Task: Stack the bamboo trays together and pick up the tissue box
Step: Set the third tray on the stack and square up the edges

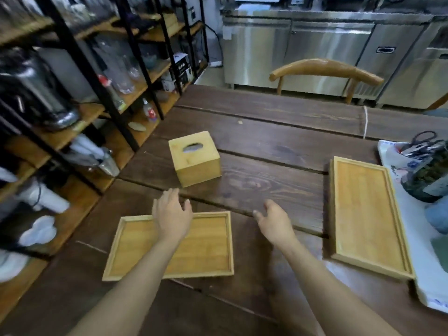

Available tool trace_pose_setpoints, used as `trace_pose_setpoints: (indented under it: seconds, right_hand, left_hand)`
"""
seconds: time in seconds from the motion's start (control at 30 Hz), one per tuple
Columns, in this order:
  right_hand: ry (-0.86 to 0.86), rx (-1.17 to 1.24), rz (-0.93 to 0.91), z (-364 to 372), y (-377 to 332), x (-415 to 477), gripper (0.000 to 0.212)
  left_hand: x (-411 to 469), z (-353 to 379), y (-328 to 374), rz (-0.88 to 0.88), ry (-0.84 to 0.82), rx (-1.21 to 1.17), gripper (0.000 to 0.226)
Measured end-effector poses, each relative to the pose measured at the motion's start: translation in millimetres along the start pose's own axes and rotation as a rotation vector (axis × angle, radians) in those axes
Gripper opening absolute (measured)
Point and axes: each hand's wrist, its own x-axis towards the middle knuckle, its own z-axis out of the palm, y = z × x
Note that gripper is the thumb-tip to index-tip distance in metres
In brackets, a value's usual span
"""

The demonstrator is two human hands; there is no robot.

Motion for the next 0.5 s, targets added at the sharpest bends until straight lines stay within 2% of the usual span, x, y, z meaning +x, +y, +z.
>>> trace_pose_setpoints:
  seconds: [0.1, 0.2, 0.3, 0.4, 0.5]
  right_hand:
    - [-0.144, 0.020, 0.040, 36.0, -26.7, -7.5, 0.043]
    - [-0.242, -0.064, 0.111, 58.5, -38.6, -12.8, 0.047]
    - [-0.266, -0.116, 0.137, 65.7, -41.5, -14.8, 0.050]
    - [-0.324, -0.038, 0.178, 66.9, -43.9, -13.8, 0.057]
    - [-0.283, -0.054, 0.211, 69.3, -42.8, -14.5, 0.056]
  left_hand:
    - [0.4, -21.4, -66.7, -0.265, -0.052, 0.123, 0.059]
    - [-11.5, -33.3, -112.5, -0.497, -0.203, 0.208, 0.058]
    - [-23.0, -33.5, -132.9, -0.509, -0.262, 0.256, 0.049]
    - [-24.4, -27.0, -133.5, -0.505, -0.202, 0.107, 0.046]
    - [-24.2, -23.6, -124.7, -0.536, -0.165, -0.008, 0.051]
